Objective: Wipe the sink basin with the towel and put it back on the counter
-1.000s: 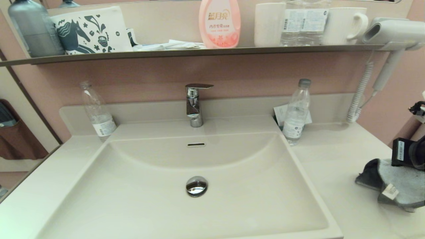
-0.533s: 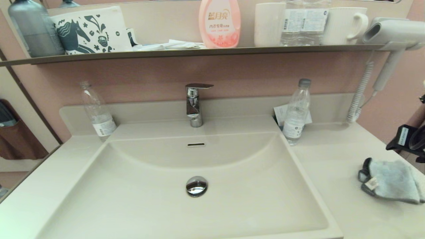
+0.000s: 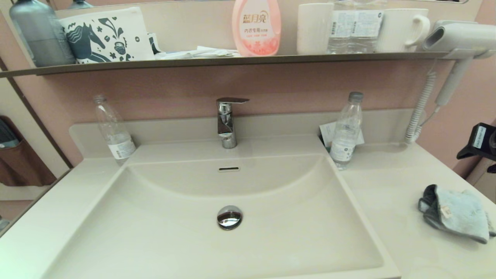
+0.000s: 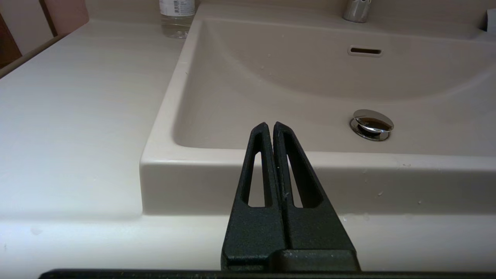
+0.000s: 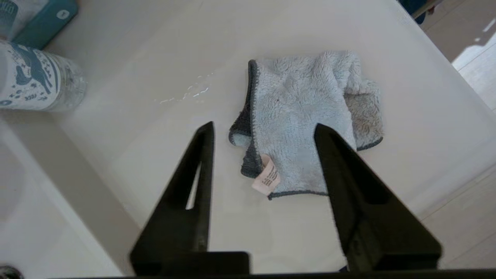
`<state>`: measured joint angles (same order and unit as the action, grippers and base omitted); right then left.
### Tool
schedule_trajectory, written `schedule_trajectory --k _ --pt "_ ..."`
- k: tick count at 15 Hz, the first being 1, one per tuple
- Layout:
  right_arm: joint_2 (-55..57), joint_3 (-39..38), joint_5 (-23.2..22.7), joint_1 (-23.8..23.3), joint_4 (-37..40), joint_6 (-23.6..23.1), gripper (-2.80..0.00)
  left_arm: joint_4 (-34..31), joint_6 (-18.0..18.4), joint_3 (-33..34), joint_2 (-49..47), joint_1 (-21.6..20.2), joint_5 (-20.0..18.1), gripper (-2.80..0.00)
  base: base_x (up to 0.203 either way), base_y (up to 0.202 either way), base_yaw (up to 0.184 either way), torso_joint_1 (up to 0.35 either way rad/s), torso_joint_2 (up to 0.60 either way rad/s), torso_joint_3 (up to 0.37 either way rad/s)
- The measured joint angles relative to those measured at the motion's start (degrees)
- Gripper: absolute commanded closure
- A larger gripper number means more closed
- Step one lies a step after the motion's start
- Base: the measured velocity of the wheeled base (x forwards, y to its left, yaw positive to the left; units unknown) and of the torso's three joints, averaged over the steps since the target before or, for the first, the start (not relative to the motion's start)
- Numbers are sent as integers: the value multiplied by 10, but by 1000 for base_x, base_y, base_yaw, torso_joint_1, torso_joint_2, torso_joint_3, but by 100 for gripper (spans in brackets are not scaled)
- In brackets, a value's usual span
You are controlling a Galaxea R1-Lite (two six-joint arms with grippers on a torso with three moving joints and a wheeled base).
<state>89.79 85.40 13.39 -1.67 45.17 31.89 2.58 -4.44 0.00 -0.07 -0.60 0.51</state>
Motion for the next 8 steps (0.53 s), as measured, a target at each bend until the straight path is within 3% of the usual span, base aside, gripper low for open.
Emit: schedule_trajectory --k 4,8 --pt "-31 -19 -10 13 0 0 0 0 0 0 0 0 0 0 0 0 0 0 0 0" --pt "-136 -68 -9 40 0 -8 0 0 0 0 0 0 0 0 0 0 0 0 0 0"
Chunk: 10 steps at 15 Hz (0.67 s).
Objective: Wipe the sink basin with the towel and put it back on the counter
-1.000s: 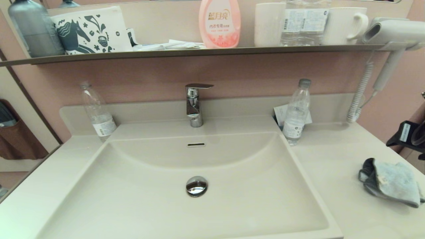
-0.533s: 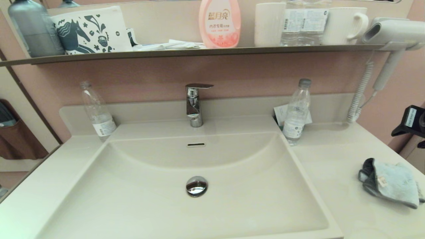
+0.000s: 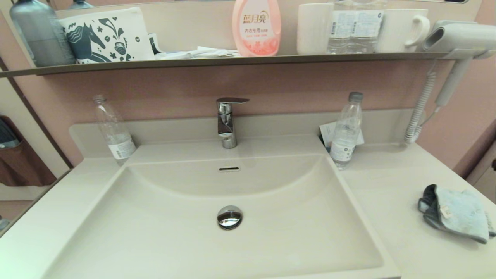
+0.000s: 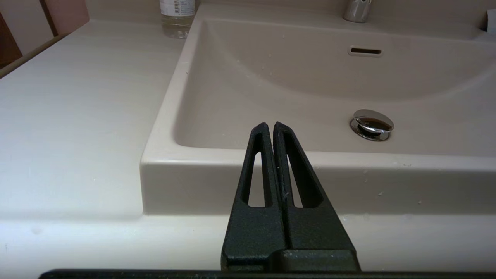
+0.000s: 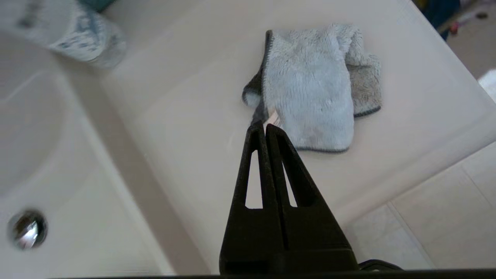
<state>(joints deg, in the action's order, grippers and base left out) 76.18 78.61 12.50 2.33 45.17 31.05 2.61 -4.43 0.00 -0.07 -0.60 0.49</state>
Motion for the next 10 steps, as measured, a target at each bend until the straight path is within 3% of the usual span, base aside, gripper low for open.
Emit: schedule_trajectory --k 6,10 --pt "-268 -49 0 36 -2 -77 0 0 0 0 0 0 0 0 0 0 0 0 0 0" --pt "-456 -168 1 33 -4 -147 0 0 0 0 0 0 0 0 0 0 0 0 0 0"
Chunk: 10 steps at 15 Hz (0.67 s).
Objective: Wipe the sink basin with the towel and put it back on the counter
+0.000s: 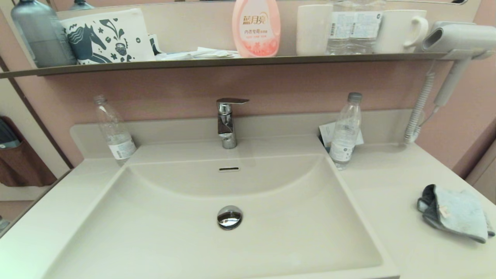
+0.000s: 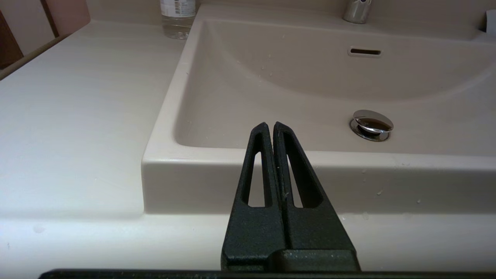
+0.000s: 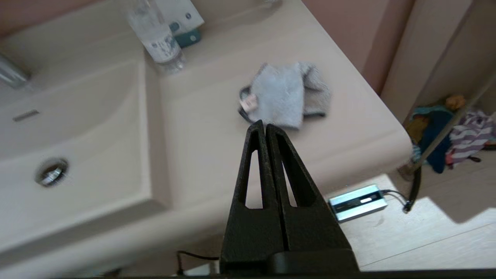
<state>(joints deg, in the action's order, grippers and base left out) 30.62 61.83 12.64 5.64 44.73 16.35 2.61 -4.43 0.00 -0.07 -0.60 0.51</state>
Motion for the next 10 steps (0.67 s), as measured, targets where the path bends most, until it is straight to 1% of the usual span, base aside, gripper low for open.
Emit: schedule_trajectory --k 3,6,10 --pt "-99 -108 -3 -18 -27 -26 0 0 0 0 0 0 0 0 0 0 0 0 0 0" --pt "-176 -221 -26 -42 -104 -54 0 0 0 0 0 0 0 0 0 0 0 0 0 0" --pt "-265 -379 -59 -54 -216 -116 0 0 0 0 0 0 0 0 0 0 0 0 0 0"
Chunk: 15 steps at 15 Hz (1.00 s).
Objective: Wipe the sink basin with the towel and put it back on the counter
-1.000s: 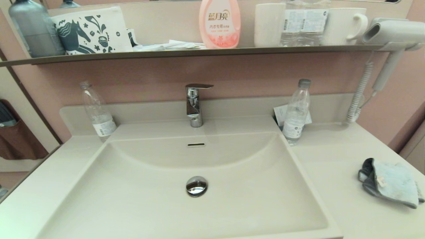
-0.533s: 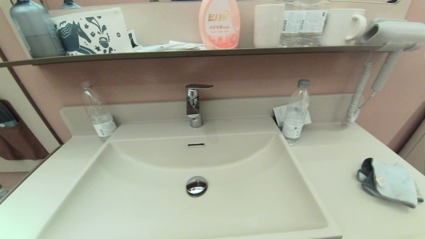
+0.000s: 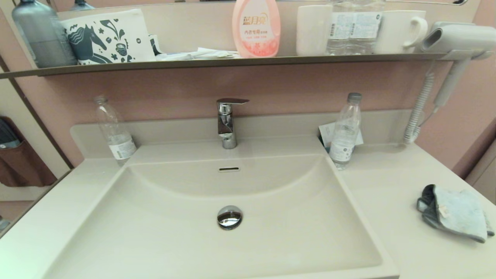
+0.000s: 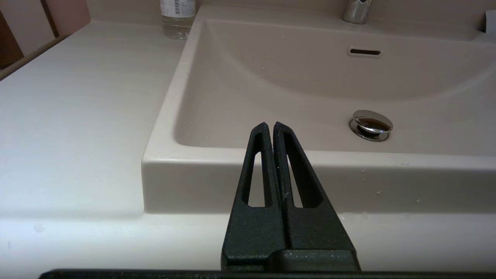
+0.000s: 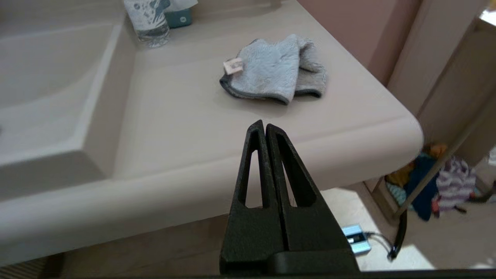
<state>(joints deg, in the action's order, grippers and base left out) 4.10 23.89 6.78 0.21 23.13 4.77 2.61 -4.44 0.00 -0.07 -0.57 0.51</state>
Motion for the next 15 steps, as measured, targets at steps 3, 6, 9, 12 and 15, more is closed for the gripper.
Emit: schedule_trajectory --k 3,6,9,12,15 --pt "-29 -122 -18 -2 -134 -27 0 0 0 0 0 0 0 0 0 0 0 0 0 0" --pt "-39 -215 -44 -2 -257 -63 0 0 0 0 0 0 0 0 0 0 0 0 0 0" --pt "-41 -236 -58 -2 -250 -67 0 0 0 0 0 0 0 0 0 0 0 0 0 0" --pt "-41 -238 -60 -2 -231 -64 0 0 0 0 0 0 0 0 0 0 0 0 0 0" --pt "-41 -239 -61 -2 -232 -63 0 0 0 0 0 0 0 0 0 0 0 0 0 0"
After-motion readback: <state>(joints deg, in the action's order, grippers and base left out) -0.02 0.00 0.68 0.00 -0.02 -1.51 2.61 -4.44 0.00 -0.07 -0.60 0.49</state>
